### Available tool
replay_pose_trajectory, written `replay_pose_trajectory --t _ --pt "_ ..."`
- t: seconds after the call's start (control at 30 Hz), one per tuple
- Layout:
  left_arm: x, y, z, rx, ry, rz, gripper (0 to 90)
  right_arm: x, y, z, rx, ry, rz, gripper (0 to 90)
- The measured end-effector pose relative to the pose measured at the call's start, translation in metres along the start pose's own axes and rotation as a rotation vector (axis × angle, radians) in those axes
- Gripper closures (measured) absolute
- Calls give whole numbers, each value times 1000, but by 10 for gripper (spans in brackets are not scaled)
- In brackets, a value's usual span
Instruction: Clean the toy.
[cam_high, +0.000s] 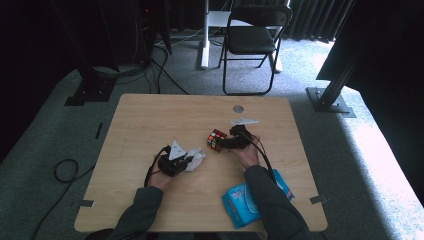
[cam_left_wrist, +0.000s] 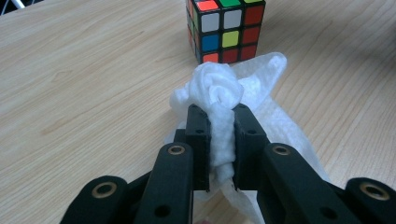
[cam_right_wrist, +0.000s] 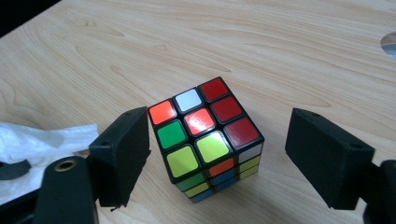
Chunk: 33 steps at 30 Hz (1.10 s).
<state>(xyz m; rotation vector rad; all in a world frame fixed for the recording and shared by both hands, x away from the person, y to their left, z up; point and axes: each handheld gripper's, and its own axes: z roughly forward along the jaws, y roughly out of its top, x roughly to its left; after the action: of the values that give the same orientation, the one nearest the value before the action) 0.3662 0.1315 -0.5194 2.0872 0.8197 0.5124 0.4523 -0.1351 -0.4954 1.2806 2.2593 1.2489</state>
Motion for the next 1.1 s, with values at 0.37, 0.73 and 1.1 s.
replay_pose_trajectory --t 0.37,0.73,1.1 --pt "0 0 1 0 -3 -3 796 4 1 9 28 0 -96 197" --pt "0 0 0 -3 -2 -3 795 7 0 19 83 -25 -174 197" --pt "0 0 0 -1 -2 0 793 6 -2 28 136 -14 -186 223"
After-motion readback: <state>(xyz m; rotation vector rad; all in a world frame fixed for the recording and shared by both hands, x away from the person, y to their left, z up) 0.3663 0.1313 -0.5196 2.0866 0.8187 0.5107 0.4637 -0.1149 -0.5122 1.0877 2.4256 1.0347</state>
